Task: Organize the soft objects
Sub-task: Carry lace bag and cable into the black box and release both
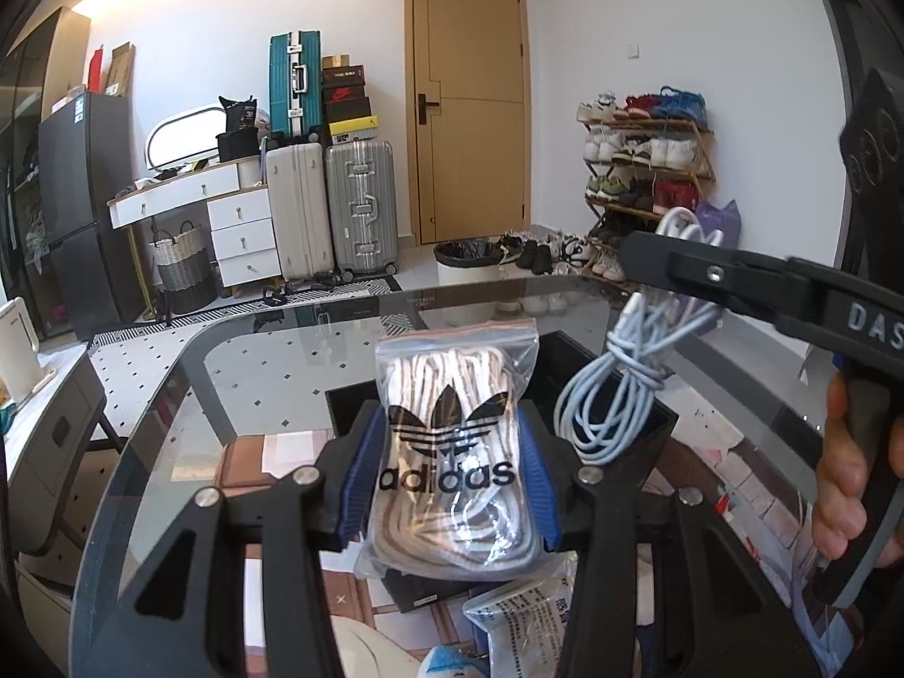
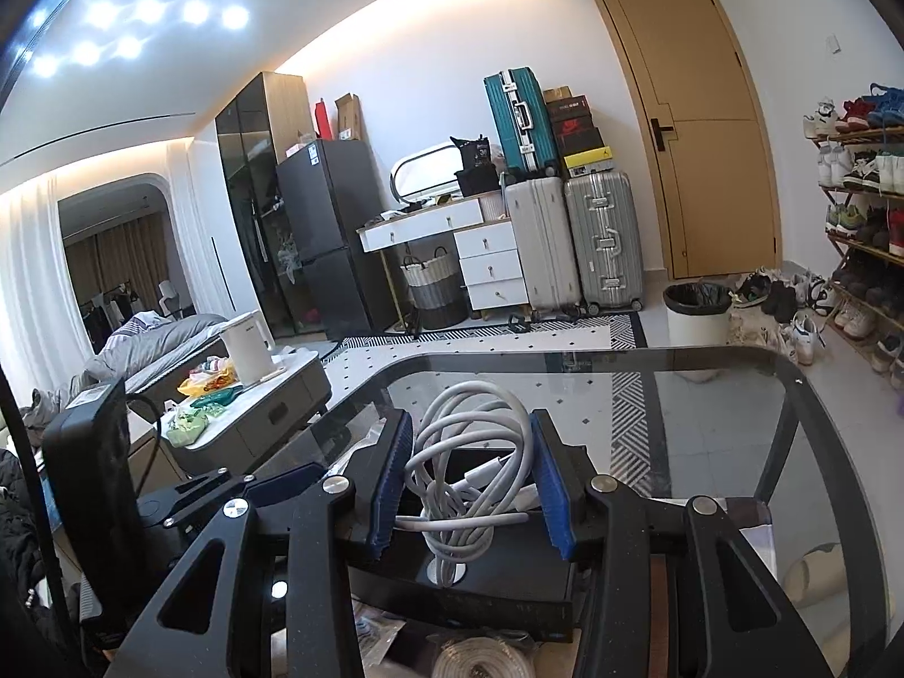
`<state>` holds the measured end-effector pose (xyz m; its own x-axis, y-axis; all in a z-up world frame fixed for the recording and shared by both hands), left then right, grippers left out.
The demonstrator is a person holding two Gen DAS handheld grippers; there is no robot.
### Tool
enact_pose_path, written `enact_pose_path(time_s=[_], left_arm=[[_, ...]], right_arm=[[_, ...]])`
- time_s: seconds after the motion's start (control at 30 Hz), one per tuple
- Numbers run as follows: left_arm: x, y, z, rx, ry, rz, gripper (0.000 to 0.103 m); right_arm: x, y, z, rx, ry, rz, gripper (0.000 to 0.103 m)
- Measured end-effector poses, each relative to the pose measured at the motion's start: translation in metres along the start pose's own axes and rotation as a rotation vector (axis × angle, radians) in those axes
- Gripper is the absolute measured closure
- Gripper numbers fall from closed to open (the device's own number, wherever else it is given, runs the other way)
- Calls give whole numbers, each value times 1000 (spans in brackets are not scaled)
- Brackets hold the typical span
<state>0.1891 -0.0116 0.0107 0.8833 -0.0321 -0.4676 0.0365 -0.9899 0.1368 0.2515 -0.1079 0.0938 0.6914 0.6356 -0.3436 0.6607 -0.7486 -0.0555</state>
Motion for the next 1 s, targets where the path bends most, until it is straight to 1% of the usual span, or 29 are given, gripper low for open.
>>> enact_pose_path(time_s=[0.1,0.17,0.23,0.43,0.53,0.57,0.67,0.8,0.83,0.87,0.9,0.93,0.97,1.0], left_arm=[[4,2,2,13,-13,-3,57],[9,3,5,24,-30,-9,57],[11,3,8,32,-45,-12,57],[10,3,13,64,-61,-27,57],[6,1,14,70,-69,-29,57],[4,0,15,70,-72,-30,57],[-2,-3,16,65,-74,-25,57],[-5,-6,18,52,-81,-23,54],[-5,-7,19,46,-87,-25,50],[-4,-8,20,40,-94,-33,42],[-4,-9,20,32,-100,-42,39],[-5,-11,21,21,-100,-45,34],[-7,-12,21,4,-98,-44,32],[-8,-15,22,-14,-100,-42,29]], right_arm=[[10,4,4,0,-7,6,61],[18,4,9,4,-26,4,61],[31,3,17,3,-78,-5,61],[49,3,40,13,-178,-25,61],[53,2,46,35,-204,-42,61],[53,1,48,42,-211,-50,64],[53,-1,51,62,-226,-72,64],[49,-7,54,33,-223,-67,64],[48,-7,52,25,-210,-63,62],[46,-9,52,19,-204,-52,53],[43,-9,51,12,-198,-41,47],[38,-8,50,7,-186,-34,33],[33,-8,47,1,-167,-28,18],[28,-9,46,-1,-155,-24,13]])
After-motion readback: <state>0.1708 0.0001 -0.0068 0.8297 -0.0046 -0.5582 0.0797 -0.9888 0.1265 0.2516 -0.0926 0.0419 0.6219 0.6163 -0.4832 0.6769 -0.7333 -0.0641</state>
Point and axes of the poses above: each gripper's, at about its wrist camera, not at the fingertips, and x roughly the way its jaws point, y to its right, z to its underside, the point moved 8 cm from there along x, roughly the way its jaws point, and after that the axes turned 10 degrees about -x, right-handed, at the moved point
